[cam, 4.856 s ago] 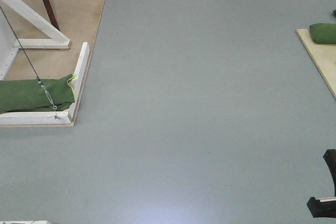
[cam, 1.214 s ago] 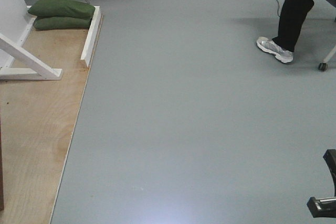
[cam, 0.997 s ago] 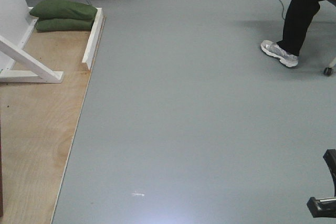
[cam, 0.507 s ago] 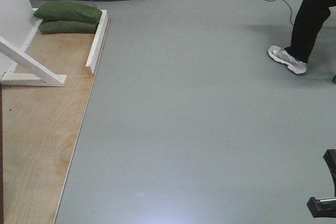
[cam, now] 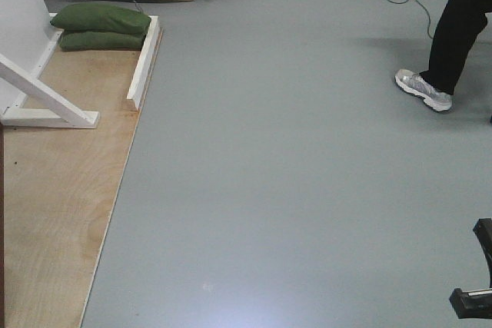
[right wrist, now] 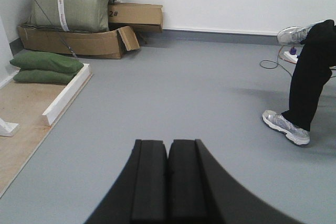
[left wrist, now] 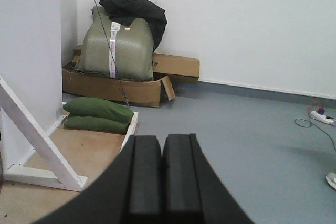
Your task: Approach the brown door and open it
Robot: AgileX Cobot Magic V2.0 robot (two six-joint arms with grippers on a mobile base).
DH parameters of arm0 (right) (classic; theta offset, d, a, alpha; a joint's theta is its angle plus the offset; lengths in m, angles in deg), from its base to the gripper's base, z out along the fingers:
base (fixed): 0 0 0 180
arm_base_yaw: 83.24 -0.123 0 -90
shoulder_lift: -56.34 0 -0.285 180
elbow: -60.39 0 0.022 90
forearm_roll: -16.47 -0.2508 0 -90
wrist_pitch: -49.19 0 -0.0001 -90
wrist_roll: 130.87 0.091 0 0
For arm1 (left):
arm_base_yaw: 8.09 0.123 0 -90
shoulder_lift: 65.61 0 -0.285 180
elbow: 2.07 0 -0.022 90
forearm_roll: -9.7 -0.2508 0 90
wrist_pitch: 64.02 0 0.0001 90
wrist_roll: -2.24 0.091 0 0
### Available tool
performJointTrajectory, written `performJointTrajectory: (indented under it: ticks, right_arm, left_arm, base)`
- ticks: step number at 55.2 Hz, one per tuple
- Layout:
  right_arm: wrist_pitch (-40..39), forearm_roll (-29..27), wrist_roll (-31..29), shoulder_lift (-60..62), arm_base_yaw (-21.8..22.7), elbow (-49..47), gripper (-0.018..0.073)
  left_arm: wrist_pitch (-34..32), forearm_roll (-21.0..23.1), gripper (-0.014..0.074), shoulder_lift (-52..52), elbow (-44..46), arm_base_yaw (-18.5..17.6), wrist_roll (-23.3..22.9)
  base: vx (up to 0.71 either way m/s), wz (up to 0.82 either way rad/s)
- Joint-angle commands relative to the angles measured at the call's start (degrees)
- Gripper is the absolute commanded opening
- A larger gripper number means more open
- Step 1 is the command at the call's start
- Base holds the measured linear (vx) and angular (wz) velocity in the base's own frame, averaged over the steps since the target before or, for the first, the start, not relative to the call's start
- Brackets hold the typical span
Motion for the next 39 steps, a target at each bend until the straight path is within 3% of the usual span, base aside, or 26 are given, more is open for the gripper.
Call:
performJointTrajectory:
  ticks: [1,22,32,39]
  right_arm:
    - [-4.7,0.4,-0.3,0.8,0.0,0.3,0.0]
    - [-4.7,0.4,-0.3,0.8,0.0,0.3,0.0]
    - [-4.7,0.4,-0.3,0.8,0.0,0.3,0.0]
    - [-4.7,0.4,-0.3,0.8,0.0,0.3,0.0]
  left_arm:
    - [-4.0,0.0,-0.0003,-0.7,1.5,-0.3,-0.6]
    - [7.3,0.0,-0.0003,11.7,21.8,0.7,-0.6]
    - [8.9,0.0,-0.0003,21.1,33.4,0.8,-0.6]
    - [8.8,-0.3,-0.0003,27.2,41.7,3.1,-0.5]
  base:
    - [0.0,0.0]
    - [0.0,0.0]
    - [0.0,0.0]
    - [0.0,0.0]
